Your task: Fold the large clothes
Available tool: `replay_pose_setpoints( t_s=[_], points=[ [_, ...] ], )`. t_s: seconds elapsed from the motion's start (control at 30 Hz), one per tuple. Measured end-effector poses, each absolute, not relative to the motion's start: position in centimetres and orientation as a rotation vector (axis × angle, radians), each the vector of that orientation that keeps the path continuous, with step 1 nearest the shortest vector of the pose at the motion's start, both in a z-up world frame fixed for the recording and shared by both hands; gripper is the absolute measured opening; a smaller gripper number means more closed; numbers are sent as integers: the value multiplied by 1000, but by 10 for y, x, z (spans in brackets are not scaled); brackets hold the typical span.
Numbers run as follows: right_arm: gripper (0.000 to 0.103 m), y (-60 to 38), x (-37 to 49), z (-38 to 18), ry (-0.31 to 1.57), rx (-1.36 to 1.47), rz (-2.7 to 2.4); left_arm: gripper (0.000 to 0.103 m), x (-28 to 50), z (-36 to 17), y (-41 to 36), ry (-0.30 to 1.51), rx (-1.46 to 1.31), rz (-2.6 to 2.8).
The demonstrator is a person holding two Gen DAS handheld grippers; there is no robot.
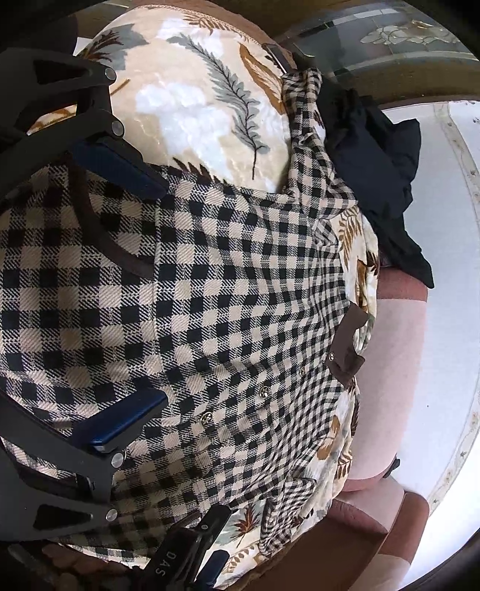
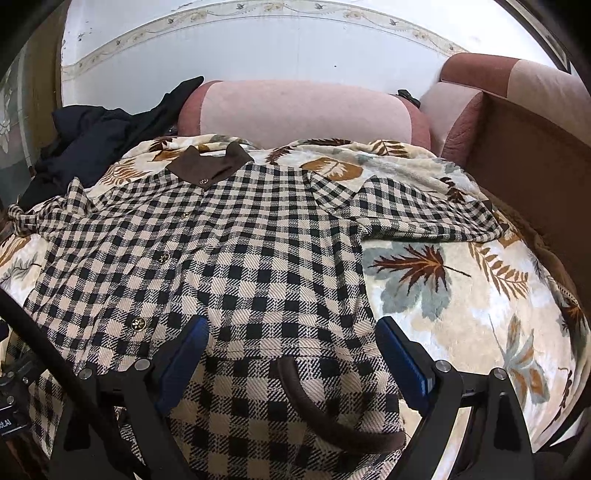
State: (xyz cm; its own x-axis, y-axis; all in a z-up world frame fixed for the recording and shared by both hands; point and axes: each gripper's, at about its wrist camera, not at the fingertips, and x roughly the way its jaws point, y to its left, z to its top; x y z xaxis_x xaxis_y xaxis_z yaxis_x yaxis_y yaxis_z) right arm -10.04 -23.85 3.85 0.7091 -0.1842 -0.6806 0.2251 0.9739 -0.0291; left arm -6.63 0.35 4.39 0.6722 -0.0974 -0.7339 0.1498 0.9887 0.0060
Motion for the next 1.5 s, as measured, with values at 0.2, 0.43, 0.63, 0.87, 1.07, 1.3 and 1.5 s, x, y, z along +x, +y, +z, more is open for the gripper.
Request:
replay_pose_setpoints(
  t_s=[0.2,0.43,0.63,0.87,1.07,1.3,1.5],
  points=[
    [95,-239,-100,39,748,59,-226,103,-67,44,2,826,66,-141],
    [95,-240,-101,38,750,57,-223,103,-68,44,2,828,55,-140],
    [95,-234,-105,36,753,40,-218,103,-69,47,4,811,44,-124],
    [95,-233,-107,33,773,34,-227,103,-73,50,0,794,73,-123],
    [95,-231,-111,33,775,27,-224,103,-72,46,2,833,61,-127],
    [95,-224,-117,31,779,15,-216,103,-78,46,3,835,49,-135],
    [95,-221,-119,30,786,6,-211,103,-82,46,2,835,49,-144]
  ],
)
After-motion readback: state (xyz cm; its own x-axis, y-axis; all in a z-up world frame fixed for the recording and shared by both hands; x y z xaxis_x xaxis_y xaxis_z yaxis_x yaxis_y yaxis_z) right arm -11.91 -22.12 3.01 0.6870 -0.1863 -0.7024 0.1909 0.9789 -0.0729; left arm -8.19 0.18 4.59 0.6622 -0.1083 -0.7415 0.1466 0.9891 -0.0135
